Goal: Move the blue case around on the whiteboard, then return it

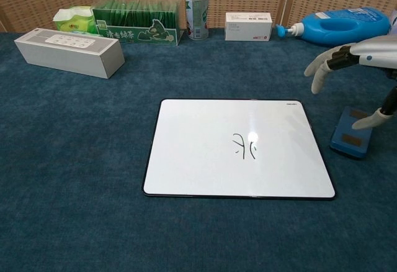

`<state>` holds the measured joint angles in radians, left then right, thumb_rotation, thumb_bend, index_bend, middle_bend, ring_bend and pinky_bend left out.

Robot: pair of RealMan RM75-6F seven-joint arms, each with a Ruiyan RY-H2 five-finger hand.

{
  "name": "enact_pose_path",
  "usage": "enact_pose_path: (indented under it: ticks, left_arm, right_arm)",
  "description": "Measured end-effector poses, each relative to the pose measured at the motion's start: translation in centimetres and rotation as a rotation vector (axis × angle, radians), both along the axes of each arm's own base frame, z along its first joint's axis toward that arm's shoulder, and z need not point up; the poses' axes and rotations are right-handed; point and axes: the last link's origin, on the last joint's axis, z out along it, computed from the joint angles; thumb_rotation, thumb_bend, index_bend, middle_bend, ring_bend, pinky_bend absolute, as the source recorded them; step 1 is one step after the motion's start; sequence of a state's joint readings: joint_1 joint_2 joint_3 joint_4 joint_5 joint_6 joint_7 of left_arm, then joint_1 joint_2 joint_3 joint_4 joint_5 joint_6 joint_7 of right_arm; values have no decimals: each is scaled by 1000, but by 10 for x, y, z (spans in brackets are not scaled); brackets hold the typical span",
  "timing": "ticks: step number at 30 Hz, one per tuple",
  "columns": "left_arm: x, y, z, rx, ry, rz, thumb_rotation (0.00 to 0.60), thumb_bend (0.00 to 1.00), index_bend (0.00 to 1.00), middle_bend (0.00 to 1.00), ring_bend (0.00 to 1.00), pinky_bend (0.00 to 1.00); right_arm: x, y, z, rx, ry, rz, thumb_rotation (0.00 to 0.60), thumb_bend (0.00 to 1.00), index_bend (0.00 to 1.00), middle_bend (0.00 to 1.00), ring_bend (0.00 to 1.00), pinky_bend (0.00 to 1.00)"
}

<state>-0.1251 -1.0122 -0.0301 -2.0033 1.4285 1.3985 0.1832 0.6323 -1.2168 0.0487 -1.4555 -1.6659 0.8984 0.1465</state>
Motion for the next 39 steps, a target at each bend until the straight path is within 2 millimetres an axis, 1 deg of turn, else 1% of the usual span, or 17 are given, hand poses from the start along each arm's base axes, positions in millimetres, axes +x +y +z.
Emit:
enact_pose_path:
  ticks: [4,9,19,29,39]
  left_arm:
    - [-1,0,0,-4,1,4,600,333,238,195,89,0]
    - [2,0,0,-5,2,0,600,333,238,195,88,0]
    - [7,0,-2,-8,2,-6,600,333,238,195,89,0]
    - [7,0,-2,-7,4,-1,600,334,238,195,89,0]
    - [8,0,-3,-9,1,0,600,333,238,194,89,0]
  right_arm:
    - [-3,-3,-7,15,47,20,600,101,312,157,0,0]
    - [-8,-8,-9,19,112,62,600,67,331,158,0,0]
    - [-17,-15,-6,24,186,110,600,13,340,161,0,0]
    - [-24,-17,-4,26,228,141,600,7,352,163,0,0]
    - [-30,-20,-9,33,266,178,600,0,353,164,0,0]
